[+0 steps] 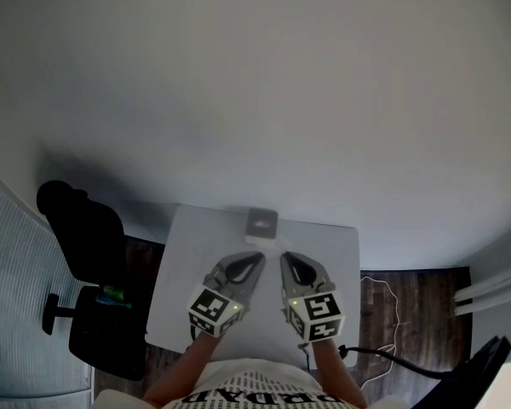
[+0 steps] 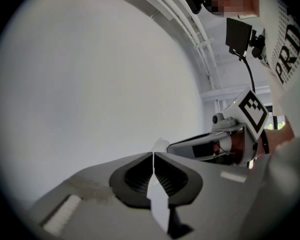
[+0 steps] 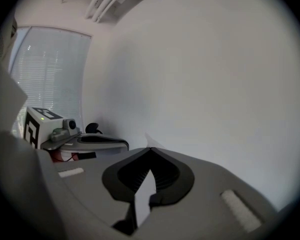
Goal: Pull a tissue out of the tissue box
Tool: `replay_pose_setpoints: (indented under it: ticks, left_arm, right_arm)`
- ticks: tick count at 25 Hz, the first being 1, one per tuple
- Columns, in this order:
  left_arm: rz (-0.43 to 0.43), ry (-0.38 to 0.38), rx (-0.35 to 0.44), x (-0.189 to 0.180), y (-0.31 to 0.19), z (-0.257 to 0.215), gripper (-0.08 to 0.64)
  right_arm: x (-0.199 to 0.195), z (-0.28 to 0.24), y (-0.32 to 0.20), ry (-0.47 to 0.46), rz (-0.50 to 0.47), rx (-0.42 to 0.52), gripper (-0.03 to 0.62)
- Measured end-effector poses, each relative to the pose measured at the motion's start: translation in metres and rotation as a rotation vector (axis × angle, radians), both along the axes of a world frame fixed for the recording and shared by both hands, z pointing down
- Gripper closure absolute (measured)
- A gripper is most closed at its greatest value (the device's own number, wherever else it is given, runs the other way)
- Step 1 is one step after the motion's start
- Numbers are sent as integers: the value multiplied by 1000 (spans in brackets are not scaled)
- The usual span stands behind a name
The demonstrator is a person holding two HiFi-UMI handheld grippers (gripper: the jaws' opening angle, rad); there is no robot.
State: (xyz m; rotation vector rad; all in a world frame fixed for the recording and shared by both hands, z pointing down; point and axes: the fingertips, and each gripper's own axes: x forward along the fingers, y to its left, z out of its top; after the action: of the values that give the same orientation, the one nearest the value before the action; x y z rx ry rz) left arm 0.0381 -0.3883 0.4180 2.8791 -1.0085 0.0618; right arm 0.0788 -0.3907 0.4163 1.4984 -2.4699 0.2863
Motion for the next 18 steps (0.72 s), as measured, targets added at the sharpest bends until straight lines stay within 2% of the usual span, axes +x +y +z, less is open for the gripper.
replay_pose_setpoints:
  ticks: [18]
  left_arm:
    - [5, 0, -11, 3, 1, 4, 561]
  right_arm:
    - [-1, 1, 2, -6, -11, -2, 583]
